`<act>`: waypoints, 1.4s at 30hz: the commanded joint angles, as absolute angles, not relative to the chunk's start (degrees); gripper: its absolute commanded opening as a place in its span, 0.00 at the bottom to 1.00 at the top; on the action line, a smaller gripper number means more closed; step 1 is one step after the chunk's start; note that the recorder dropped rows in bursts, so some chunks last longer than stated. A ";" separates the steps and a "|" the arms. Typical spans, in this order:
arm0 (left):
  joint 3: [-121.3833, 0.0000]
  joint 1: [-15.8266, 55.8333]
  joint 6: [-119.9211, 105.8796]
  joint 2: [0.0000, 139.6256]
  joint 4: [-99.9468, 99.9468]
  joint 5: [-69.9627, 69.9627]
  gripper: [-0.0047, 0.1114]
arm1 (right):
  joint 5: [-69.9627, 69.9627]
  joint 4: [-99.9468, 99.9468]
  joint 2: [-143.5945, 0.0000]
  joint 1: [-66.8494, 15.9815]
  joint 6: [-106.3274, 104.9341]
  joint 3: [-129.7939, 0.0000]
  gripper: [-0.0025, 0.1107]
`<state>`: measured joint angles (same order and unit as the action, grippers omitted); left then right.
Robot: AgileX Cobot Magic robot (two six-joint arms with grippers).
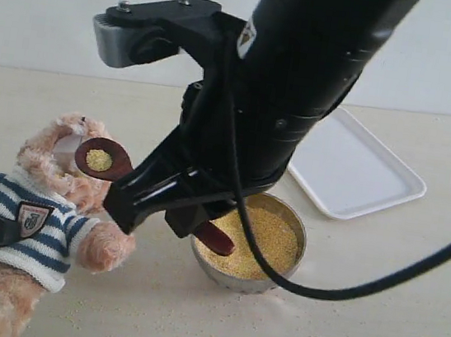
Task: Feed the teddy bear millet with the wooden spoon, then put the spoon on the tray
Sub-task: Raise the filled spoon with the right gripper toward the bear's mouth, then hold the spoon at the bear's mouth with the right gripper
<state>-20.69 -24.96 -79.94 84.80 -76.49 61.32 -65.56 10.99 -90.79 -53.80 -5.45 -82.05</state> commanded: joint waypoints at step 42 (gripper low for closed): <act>-20.73 -25.09 -80.18 84.76 -77.42 62.71 0.08 | -58.68 -10.86 -103.19 -60.58 -4.65 -89.40 0.02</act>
